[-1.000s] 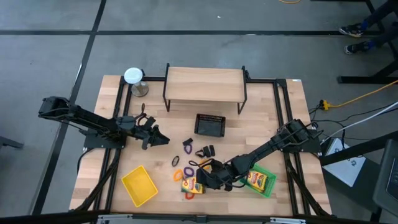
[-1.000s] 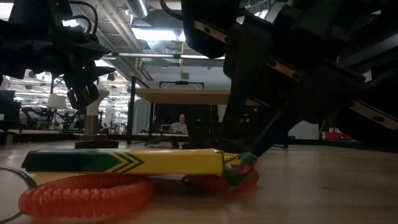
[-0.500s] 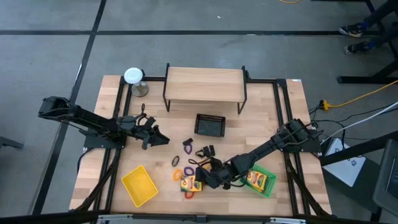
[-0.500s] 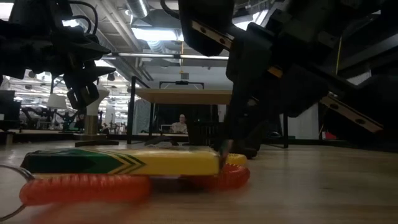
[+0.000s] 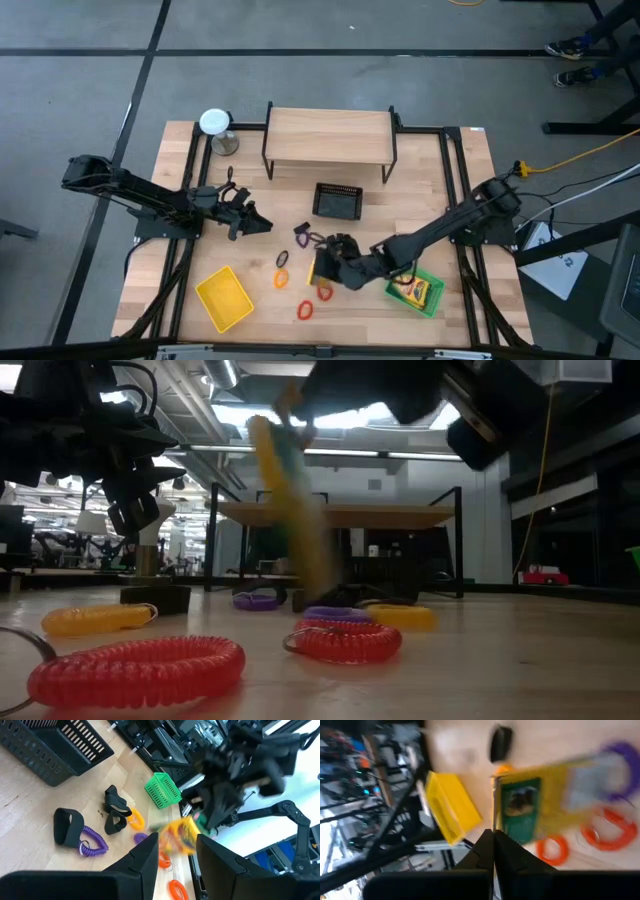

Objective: Pick & Place Office Desk Supplies
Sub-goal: Stack the crayon box on top of the crayon box in the green basket

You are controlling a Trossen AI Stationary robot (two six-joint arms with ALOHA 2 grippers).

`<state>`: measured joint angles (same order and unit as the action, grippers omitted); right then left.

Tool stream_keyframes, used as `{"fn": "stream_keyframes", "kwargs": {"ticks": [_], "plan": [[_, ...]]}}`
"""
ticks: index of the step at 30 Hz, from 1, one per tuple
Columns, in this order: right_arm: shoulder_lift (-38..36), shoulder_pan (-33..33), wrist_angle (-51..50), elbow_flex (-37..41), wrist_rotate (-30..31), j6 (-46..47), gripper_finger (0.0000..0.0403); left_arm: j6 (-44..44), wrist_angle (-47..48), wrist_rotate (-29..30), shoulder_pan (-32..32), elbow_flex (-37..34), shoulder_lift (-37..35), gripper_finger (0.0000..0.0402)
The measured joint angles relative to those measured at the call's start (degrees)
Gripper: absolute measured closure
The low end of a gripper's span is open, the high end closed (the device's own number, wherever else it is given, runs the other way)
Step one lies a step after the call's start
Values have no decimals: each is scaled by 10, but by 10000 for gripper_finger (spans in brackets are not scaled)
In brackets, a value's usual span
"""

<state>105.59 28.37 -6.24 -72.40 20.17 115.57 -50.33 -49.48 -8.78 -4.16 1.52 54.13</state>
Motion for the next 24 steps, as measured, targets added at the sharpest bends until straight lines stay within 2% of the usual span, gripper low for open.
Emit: {"fn": "stream_keyframes", "kwargs": {"ticks": [8,17,21,24], "plan": [[-75,-21,-9,0,123,-74,402,0,0,2,0,0,0,272],[-167,-39,-87,0,229,-141,403,0,0,4,0,0,0,272],[-212,-17,-110,0,303,-164,403,-3,0,4,0,0,0,272],[-240,17,-113,0,383,-186,403,-5,0,4,0,0,0,272]]}}
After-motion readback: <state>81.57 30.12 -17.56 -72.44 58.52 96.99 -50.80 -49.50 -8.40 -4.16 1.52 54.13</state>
